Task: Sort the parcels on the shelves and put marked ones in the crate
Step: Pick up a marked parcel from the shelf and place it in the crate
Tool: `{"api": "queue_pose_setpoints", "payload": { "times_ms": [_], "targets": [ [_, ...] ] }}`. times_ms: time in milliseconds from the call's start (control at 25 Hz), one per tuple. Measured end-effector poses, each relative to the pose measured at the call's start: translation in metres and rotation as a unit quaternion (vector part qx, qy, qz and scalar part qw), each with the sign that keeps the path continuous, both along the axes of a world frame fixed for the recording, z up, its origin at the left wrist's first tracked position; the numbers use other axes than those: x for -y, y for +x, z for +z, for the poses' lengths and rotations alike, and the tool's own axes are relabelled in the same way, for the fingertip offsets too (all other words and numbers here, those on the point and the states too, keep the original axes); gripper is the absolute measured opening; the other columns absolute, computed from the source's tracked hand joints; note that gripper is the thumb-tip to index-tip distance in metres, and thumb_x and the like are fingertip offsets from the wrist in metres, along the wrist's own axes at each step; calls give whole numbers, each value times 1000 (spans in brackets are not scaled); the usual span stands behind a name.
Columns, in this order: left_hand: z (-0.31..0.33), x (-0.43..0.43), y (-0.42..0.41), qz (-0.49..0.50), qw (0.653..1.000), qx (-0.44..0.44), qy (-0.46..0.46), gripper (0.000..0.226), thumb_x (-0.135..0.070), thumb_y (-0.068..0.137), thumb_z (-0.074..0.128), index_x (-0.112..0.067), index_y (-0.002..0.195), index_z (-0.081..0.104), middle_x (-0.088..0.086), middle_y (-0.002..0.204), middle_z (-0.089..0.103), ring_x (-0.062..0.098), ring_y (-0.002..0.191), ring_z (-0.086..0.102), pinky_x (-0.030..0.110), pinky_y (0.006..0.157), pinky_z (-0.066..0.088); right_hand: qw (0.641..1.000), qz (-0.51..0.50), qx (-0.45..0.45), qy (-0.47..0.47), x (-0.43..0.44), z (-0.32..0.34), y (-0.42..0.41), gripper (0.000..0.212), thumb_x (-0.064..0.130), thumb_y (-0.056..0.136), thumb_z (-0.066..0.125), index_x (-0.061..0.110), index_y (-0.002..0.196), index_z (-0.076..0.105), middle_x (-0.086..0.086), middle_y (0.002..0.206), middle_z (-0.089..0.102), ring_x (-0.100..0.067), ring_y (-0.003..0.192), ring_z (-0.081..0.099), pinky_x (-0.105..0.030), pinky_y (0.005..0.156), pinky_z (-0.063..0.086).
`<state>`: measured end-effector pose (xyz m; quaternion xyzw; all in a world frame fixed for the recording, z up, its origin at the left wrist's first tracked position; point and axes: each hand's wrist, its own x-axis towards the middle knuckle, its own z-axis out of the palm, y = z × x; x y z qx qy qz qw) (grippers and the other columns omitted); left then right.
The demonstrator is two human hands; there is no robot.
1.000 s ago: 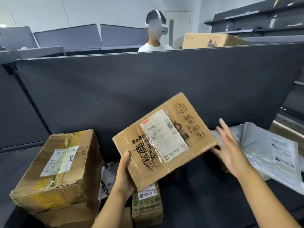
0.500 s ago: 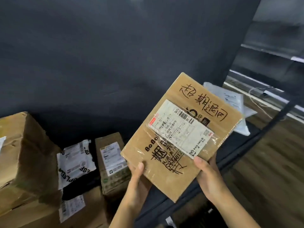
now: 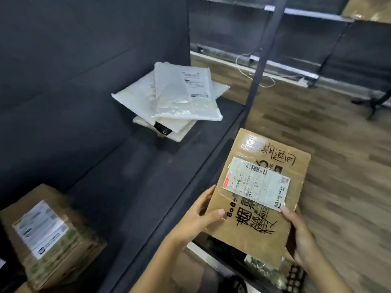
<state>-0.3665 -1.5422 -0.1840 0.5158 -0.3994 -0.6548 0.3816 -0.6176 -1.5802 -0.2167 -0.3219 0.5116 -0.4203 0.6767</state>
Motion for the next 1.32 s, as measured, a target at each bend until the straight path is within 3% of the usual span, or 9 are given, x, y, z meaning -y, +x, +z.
{"api": "queue_pose_setpoints", "payload": {
  "times_ms": [160, 240, 320, 440, 640, 800, 1000, 1160, 1320],
  "targets": [
    [-49, 24, -60, -33, 997, 1, 74, 53, -28, 86, 65, -37, 132, 42, -8, 126, 59, 4, 106, 62, 15, 78, 53, 994, -67, 16, 84, -11, -48, -54, 73, 44, 65, 73, 31, 132, 48, -4, 130, 60, -24, 117, 57, -48, 95, 48],
    [-86, 28, -89, -38, 991, -23, 124, 53, -29, 84, 68, -35, 132, 46, -4, 123, 63, 12, 105, 65, 25, 86, 55, 992, -69, -2, 104, -15, -75, -83, 71, 49, 68, 73, 37, 133, 46, 2, 135, 56, -23, 127, 49, -50, 108, 35],
    [-119, 26, -109, -26, 984, -37, 175, 58, -29, 79, 73, -32, 132, 49, -1, 122, 66, 15, 106, 67, 32, 91, 54, 989, -83, -17, 124, -16, -106, -105, 59, 42, 77, 62, 37, 134, 45, 4, 133, 58, -21, 124, 51, -46, 105, 37],
    [-162, 25, -121, 2, 970, -44, 239, 48, -21, 84, 68, -35, 127, 51, -5, 119, 67, 11, 104, 67, 25, 86, 54, 982, -59, -20, 179, -14, -162, -122, 77, 46, 73, 72, 36, 140, 37, 5, 139, 52, -20, 132, 44, -48, 110, 32],
    [-256, 59, -114, 8, 959, -4, 283, 45, -17, 90, 59, -32, 130, 46, -10, 108, 63, -2, 87, 62, 7, 56, 49, 964, -68, -32, 256, 7, -271, -105, 90, 58, 58, 78, 35, 138, 42, 5, 137, 54, -22, 130, 47, -54, 110, 31],
    [-343, 93, -115, 1, 957, 45, 288, 48, -18, 91, 57, -27, 136, 43, -4, 118, 61, 11, 103, 57, 19, 76, 47, 953, -104, -37, 282, 35, -361, -96, 72, 58, 62, 73, 31, 127, 57, 0, 129, 62, -24, 124, 52, -53, 109, 34],
    [-471, 127, -115, -50, 946, 157, 281, 57, -23, 95, 52, -22, 147, 29, 1, 148, 38, 15, 133, 38, 22, 97, 31, 946, -97, -26, 307, 61, -485, -83, 93, 63, 55, 75, 41, 138, 39, 1, 142, 47, -30, 132, 42, -58, 108, 32],
    [-549, 126, -124, -83, 929, 186, 308, 63, -22, 99, 45, -22, 151, 10, 0, 159, 16, 18, 145, 20, 29, 112, 22, 951, -70, -20, 299, 68, -553, -70, 54, 36, 83, 59, 33, 134, 42, -4, 131, 58, -28, 122, 53, -51, 105, 39],
    [-612, 126, -126, -76, 917, 230, 316, 61, -19, 100, 41, -27, 151, 8, 2, 159, 15, 22, 143, 25, 27, 100, 29, 945, -43, -70, 316, 71, -598, -61, 29, 8, 96, 44, 24, 120, 41, -10, 107, 60, -22, 91, 60, -36, 83, 49]
  ]
}}
